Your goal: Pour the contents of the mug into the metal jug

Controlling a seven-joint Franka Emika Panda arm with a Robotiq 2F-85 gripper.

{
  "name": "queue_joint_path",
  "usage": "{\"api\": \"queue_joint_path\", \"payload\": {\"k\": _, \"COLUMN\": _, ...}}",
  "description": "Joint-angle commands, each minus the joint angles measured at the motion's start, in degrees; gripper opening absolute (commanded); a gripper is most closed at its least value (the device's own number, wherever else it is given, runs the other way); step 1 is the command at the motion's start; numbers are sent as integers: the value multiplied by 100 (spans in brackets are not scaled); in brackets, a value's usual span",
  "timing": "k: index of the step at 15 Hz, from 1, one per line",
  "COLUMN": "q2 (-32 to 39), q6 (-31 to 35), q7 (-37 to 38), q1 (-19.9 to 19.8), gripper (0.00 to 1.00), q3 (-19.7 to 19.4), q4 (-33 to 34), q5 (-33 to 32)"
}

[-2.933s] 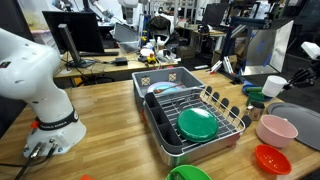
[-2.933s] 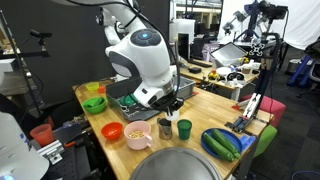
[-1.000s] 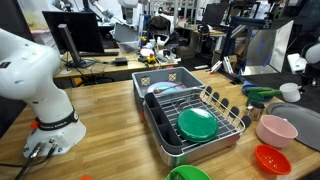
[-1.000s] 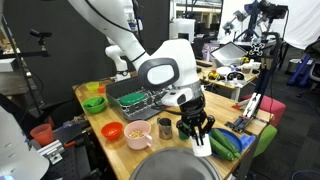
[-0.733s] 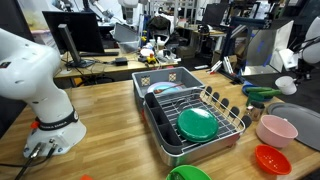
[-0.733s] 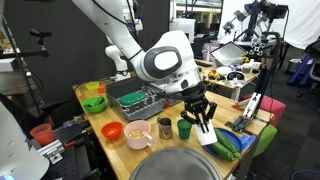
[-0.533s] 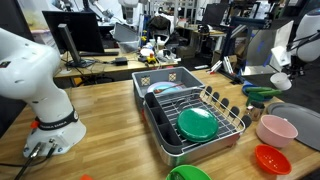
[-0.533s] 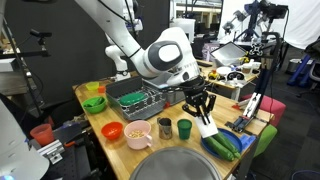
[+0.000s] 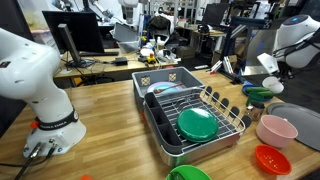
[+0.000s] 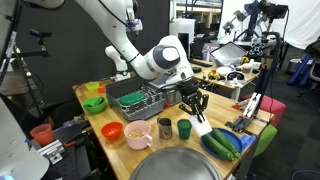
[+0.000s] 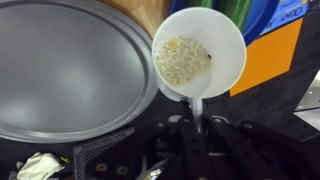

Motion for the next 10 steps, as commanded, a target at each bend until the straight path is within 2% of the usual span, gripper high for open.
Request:
{"api": "queue_joint_path", "payload": {"k": 1, "q2": -72, "q6": -242, "q7": 468, "q1": 212, "gripper": 2, "q3": -24, "q4": -46, "q5": -669}}
{"api": "queue_joint_path", "payload": {"k": 4, "q2": -211, "q6": -370, "q7": 817, "q1": 277, "gripper": 2, "q3": 105, "q4": -182, "q5": -1281}}
{"api": "queue_joint_path", "payload": {"k": 8, "q2": -459, "q6": -401, "q7": 1077, "q1": -4, "gripper": 2, "q3": 567, "q4": -394, "q5": -1537}}
{"api": "queue_joint_path", "payload": {"k": 9, "q2": -273, "q6": -435, "q7": 1076, "q1": -93, "gripper": 9, "q3": 666, "q4": -189, "q5": -1600}}
{"api": "queue_joint_path", "payload": {"k": 10, "q2": -316, "q6": -438, "q7": 1100, "q1": -136, "gripper": 9, "q3": 731, "q4": -228, "q5": -1608}}
